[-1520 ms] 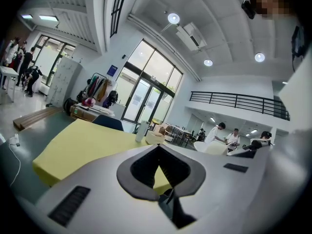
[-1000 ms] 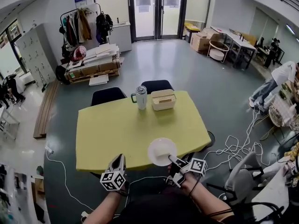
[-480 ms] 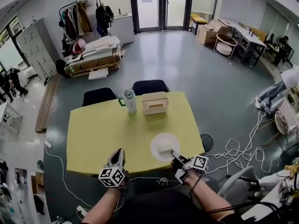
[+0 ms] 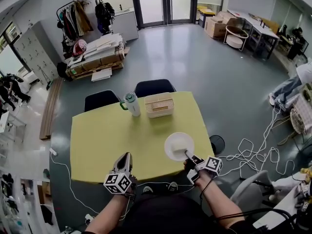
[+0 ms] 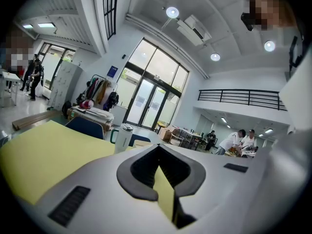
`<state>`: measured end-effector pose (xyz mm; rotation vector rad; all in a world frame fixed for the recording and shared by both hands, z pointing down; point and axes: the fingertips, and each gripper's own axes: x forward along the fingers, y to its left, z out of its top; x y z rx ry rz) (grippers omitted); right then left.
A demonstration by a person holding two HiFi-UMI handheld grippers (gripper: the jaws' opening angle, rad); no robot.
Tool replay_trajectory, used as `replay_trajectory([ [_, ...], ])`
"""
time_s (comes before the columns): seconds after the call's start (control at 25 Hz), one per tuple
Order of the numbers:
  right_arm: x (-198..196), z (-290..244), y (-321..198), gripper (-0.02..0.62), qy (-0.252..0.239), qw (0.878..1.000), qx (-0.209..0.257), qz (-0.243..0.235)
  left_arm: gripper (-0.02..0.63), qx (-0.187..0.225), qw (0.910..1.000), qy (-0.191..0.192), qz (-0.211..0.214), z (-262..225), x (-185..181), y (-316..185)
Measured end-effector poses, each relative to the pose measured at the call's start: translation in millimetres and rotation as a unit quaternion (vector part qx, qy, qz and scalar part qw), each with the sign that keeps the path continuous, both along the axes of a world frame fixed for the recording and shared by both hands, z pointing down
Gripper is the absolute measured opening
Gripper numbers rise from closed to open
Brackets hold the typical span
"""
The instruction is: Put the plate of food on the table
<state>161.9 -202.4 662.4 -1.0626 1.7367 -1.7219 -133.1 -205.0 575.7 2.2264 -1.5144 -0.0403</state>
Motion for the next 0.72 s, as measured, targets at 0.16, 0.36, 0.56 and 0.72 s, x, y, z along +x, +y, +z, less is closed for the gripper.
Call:
replay_trajectory([
  [0.16,15,18,-4,0.031,0.003,1.0,0.005,0.022,0.009,-0.011,0.9999,0.007,0.011,5,1,-7],
  [0.36,47,58,-3,0.031,0.025,0.998,-0.02,0.059,0.009,-0.016,0.9994,0.0,0.032,7,15,-5],
  [0.56,84,112,-8,0.032,0.038,0.993,-0.051,0.096,0.009,-0.041,0.9984,-0.001,0.04,25,32,1],
  [0.72,106,144,-3,0.032,0.046,0.992,-0.065,0.102,0.009,-0.052,0.9976,-0.008,0.045,34,42,4],
])
